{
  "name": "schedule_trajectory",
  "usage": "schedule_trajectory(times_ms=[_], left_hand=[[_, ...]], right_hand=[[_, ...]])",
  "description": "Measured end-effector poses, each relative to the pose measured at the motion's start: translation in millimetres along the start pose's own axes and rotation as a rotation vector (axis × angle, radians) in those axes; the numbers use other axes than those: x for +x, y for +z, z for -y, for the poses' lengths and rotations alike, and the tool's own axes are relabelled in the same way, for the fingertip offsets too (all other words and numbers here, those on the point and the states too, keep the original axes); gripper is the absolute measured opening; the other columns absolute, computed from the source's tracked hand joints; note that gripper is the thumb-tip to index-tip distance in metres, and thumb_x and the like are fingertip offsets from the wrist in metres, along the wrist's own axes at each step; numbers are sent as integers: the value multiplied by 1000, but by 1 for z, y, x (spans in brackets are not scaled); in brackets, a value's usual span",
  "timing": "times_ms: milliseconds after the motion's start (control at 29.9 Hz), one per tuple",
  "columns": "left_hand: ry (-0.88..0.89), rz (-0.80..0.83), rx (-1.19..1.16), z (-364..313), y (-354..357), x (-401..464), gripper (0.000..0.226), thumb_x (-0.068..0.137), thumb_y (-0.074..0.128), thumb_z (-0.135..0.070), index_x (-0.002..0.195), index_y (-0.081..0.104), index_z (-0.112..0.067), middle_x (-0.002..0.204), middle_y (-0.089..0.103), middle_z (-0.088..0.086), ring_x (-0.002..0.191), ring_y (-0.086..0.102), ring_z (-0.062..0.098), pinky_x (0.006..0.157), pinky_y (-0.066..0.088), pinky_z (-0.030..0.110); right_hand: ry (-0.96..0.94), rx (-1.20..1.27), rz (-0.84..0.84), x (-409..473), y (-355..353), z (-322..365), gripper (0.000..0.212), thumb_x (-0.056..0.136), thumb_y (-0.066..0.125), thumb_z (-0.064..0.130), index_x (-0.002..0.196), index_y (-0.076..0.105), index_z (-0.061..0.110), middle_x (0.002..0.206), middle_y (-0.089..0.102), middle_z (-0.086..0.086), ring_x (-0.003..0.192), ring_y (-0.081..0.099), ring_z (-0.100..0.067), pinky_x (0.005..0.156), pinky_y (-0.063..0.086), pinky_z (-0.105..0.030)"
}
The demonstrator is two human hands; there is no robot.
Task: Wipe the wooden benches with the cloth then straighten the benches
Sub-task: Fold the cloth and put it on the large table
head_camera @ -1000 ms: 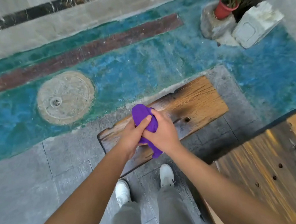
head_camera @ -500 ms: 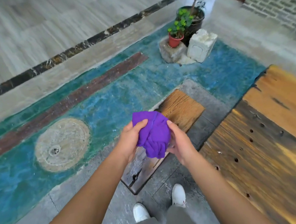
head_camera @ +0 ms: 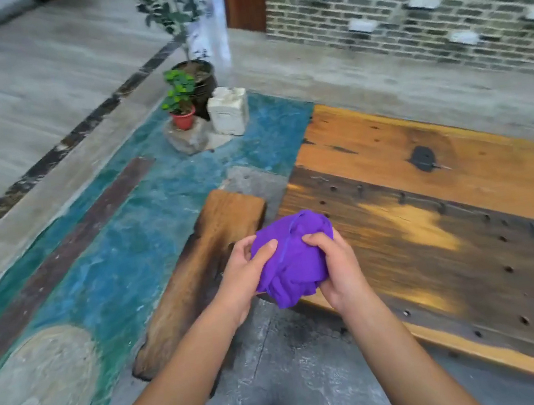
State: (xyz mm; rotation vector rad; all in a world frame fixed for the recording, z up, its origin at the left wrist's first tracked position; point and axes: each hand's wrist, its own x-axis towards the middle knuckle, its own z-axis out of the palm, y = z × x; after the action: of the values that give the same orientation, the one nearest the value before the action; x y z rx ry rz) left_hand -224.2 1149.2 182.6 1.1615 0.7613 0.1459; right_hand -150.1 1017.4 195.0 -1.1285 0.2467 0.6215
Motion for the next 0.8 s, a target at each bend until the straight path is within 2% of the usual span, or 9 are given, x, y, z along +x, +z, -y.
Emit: schedule_trajectory(times_ms=[33, 100, 200, 301, 401, 501, 635, 768, 802], left_hand=[[-37, 58, 26, 4, 26, -6, 38, 95, 70, -23, 130, 55, -26, 107, 77, -2, 84, 73, 12, 68, 59, 30], [-120, 200, 81, 15, 79, -24, 46, 98, 64, -28, 138, 46, -40, 105, 77, -16, 96, 73, 18, 77, 59, 40], [-187, 383, 209, 38, 165, -54, 35, 101, 58, -34, 136, 57, -37, 127, 72, -4, 113, 70, 23, 93, 54, 52], [-297, 567, 313, 65, 223, -75, 39, 100, 53, -50, 129, 65, -28, 124, 74, 1, 113, 70, 26, 98, 53, 59], [-411, 757, 314, 94, 276, -94, 44, 92, 54, -67, 119, 73, -38, 124, 74, -1, 114, 71, 26, 87, 60, 55], [-405, 856, 313, 115, 341, -121, 48, 84, 58, -73, 116, 74, -42, 126, 73, -4, 110, 73, 18, 76, 62, 39], [-319, 937, 338, 136, 413, -140, 61, 78, 78, -53, 128, 70, -18, 125, 73, 5, 111, 72, 19, 83, 60, 33], [-268, 1034, 365, 153, 488, -153, 20, 95, 65, -12, 114, 73, -12, 114, 77, 6, 99, 74, 13, 79, 60, 24], [-258, 1069, 375, 156, 503, -156, 19, 97, 62, -7, 111, 74, -12, 112, 78, 7, 98, 74, 14, 81, 60, 25]], right_hand=[[-4, 66, -34, -11, -24, 15, 35, 90, 58, -3, 123, 66, 6, 107, 72, -16, 95, 67, -28, 91, 54, -41], [3, 190, -101, -31, -77, 42, 33, 90, 56, 4, 122, 65, 5, 110, 68, -19, 99, 64, -32, 97, 51, -46], [-22, 367, -189, -66, -170, 76, 21, 89, 56, 13, 103, 70, 8, 104, 70, -16, 90, 67, -32, 88, 53, -42], [-68, 477, -229, -92, -231, 97, 21, 86, 56, 16, 98, 72, 11, 104, 71, -15, 92, 66, -33, 95, 49, -46], [-133, 512, -266, -118, -285, 116, 32, 80, 59, 18, 110, 67, 11, 111, 67, -16, 99, 63, -34, 97, 47, -47], [-212, 562, -308, -148, -348, 135, 47, 76, 61, 21, 121, 65, 7, 118, 67, -19, 106, 63, -36, 103, 47, -49], [-314, 604, -401, -178, -413, 151, 44, 80, 62, 20, 120, 68, 5, 121, 69, -23, 107, 67, -36, 104, 49, -49], [-364, 611, -561, -199, -476, 166, 47, 92, 57, 17, 135, 63, -1, 135, 66, -24, 116, 67, -36, 99, 53, -45], [-368, 605, -589, -203, -488, 168, 47, 95, 56, 17, 137, 61, -2, 136, 66, -24, 121, 65, -37, 101, 52, -44]])
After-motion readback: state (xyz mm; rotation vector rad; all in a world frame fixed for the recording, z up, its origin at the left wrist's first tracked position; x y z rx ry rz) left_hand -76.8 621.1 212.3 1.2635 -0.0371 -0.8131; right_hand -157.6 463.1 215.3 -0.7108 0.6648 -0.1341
